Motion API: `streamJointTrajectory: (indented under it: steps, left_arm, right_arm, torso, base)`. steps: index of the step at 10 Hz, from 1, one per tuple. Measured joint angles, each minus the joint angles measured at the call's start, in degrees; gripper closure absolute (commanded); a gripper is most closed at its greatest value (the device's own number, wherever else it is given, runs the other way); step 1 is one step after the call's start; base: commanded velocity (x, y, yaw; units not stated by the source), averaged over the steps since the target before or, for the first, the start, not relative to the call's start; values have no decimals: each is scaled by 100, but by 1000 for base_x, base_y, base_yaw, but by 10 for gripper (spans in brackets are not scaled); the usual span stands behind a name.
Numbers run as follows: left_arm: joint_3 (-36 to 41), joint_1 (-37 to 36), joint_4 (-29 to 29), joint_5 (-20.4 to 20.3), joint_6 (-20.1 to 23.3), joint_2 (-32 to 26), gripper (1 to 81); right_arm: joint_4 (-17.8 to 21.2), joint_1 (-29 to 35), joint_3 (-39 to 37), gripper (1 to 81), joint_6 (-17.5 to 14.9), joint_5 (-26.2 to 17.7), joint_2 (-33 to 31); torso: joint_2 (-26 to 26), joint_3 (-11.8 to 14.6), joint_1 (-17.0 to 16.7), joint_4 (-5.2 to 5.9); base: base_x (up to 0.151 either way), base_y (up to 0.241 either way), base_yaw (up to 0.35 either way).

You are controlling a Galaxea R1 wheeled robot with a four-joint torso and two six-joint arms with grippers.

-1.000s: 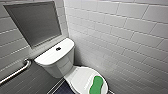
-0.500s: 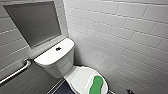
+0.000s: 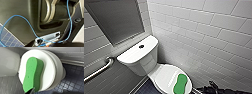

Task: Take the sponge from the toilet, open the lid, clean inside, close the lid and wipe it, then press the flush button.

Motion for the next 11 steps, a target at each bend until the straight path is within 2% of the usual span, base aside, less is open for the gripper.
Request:
streamJointTrajectory:
  steps: [3, 7, 11]
  left_arm:
    - [-134, -24, -2, -11, 0, 68, 10]
    - [-278, -28, -2, -26, -5, 162, 10]
    - [-300, -68, -2, -37, -2, 204, 10]
  right_arm:
    - [-2, 218, 13, 10, 91, 0, 63]
    - [-2, 271, -236, 10, 107, -26, 471]
    - [-2, 444, -389, 10, 107, -276, 835]
  torso:
    - [0, -65, 5, 0]
    - [-24, -65, 20, 0]
    - [-583, -68, 335, 2]
  base:
    - [0, 0, 0]
    - [0, 0, 0]
    - [0, 0, 0]
